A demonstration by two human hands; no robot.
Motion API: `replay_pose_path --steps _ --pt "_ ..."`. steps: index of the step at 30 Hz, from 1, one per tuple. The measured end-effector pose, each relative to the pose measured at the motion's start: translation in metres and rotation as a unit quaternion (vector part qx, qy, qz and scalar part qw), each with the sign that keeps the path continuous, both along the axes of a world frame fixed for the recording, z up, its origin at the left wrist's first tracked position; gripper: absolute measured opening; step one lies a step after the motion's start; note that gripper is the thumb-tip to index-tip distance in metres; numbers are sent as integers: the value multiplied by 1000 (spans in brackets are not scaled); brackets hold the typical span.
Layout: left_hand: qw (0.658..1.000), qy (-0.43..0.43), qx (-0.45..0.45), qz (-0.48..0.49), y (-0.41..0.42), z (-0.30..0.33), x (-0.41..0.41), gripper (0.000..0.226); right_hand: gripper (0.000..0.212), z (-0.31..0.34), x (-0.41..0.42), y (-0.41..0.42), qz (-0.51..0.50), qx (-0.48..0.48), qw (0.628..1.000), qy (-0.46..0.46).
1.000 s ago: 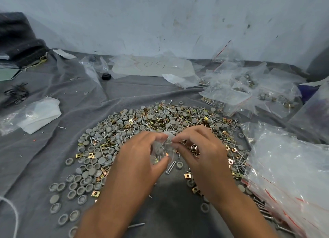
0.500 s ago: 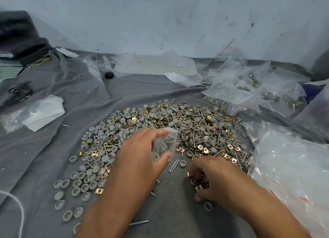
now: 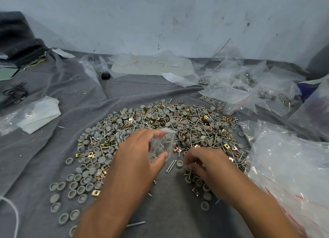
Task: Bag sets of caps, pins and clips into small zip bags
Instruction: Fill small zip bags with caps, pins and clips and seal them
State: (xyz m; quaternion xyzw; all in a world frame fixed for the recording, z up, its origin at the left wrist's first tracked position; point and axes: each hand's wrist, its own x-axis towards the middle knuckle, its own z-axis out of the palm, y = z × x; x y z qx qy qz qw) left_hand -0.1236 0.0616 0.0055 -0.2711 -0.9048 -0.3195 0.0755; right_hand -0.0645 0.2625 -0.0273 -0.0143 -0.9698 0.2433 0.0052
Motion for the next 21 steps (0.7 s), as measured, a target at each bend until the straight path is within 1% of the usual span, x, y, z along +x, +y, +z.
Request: replay_pose_path --steps 3,7,11,13,17,18,20,21 --pt "1000 -1 1 -1 0 0 0 44 21 -2 -3 -5 23 43 998 -30" --pt "1000 -1 6 -1 -1 -1 -1 42 21 2 -2 -9 12 78 996 -29" --pt "1000 3 8 0 -1 -1 -1 41 21 4 -2 -17 8 126 992 -1" --pt "1000 5 10 -1 -1 -2 -1 41 19 4 -1 -21 9 131 991 17" --pt "1000 7 5 0 -1 -1 0 42 11 1 -1 -18 -23 93 993 65" --pt "1000 8 4 0 -1 -1 0 42 10 1 -1 -17 -33 68 994 73" --pt "1000 8 1 2 0 -1 1 43 13 2 -3 -16 -54 -40 991 118" --pt "1000 8 -2 2 0 -1 0 43 18 4 -3 -17 -65 -103 979 163"
